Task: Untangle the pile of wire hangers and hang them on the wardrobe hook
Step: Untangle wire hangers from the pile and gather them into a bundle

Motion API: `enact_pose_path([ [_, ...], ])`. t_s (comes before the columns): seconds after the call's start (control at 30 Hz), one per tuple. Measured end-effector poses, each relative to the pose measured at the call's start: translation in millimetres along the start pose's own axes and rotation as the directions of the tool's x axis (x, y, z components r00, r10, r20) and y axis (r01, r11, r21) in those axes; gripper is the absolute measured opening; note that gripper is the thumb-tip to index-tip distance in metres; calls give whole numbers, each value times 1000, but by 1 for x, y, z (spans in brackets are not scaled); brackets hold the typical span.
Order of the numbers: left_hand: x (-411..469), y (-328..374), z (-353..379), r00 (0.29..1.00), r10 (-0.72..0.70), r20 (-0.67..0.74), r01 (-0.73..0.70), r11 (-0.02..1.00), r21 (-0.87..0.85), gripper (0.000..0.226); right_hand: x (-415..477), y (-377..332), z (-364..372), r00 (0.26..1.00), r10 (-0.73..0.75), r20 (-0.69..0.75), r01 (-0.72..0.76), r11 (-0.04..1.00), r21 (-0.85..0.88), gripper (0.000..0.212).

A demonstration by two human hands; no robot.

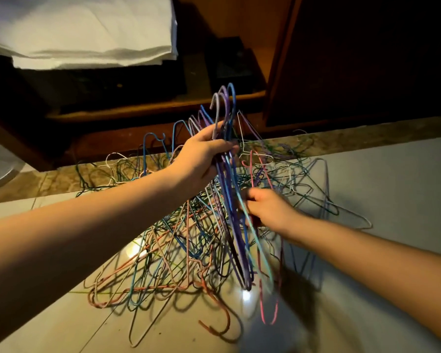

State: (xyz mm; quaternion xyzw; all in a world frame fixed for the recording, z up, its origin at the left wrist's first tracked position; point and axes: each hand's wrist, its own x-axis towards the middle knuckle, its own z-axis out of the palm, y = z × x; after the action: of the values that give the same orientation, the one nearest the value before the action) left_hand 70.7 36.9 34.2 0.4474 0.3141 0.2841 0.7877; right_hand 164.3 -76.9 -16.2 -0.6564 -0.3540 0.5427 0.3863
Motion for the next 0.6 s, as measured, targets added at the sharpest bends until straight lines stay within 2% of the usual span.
enact_pose_path([
  [0.1,-4,-7,4,998,33,-48,-28,995,93,23,-1,10,0,999,-42,1,42,996,-79,27],
  [0.17,-5,-11,5,994,63,-84,-47,984,171,20,1,29,-10,994,-57,-94,36,976,-214,27],
  [0.23,-6,-12,3,993,73,-97,-52,979,197,18,3,58,-28,978,-9,-206,-86,890,-448,30],
  [0.27,-6,-12,2,992,75,-100,-55,980,194,18,1,73,-38,967,80,-243,-193,851,-488,32],
  [0.33,-7,-10,-1,992,80,-101,-61,982,180,17,-9,97,-54,918,303,-257,-391,800,-455,36],
  [0.43,-8,-6,-8,990,71,-120,-51,985,167,16,-27,106,-59,833,521,-188,-552,756,-352,49],
  [0.5,-6,-6,-13,988,63,-142,-41,988,150,15,-32,111,-56,792,597,-127,-610,770,-183,47],
  [0.6,-6,-7,-16,987,54,-154,-32,989,146,15,-32,117,-43,738,673,-60,-661,737,142,29],
])
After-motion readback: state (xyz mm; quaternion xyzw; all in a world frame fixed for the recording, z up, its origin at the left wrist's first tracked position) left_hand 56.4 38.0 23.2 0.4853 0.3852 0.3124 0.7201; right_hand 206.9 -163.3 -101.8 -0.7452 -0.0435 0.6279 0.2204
